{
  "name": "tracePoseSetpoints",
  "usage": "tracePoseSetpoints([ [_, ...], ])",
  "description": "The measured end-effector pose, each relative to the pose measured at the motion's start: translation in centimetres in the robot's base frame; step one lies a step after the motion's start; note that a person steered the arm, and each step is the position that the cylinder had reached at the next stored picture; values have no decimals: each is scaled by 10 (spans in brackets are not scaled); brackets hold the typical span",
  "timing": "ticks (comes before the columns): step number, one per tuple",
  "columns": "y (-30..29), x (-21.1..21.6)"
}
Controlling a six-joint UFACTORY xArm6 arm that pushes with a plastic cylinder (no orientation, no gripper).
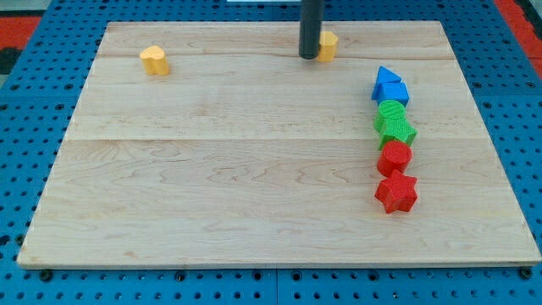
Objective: Push the yellow hexagon above the triangle
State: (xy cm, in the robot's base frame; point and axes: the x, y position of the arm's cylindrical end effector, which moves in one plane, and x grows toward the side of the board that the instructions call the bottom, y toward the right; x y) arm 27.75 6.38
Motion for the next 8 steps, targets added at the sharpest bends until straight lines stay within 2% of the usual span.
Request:
tracePoseSetpoints([
  [1, -25, -43],
  [2, -23, -48],
  [3, 11, -47],
  [5, 48, -15],
  [8, 59, -3],
])
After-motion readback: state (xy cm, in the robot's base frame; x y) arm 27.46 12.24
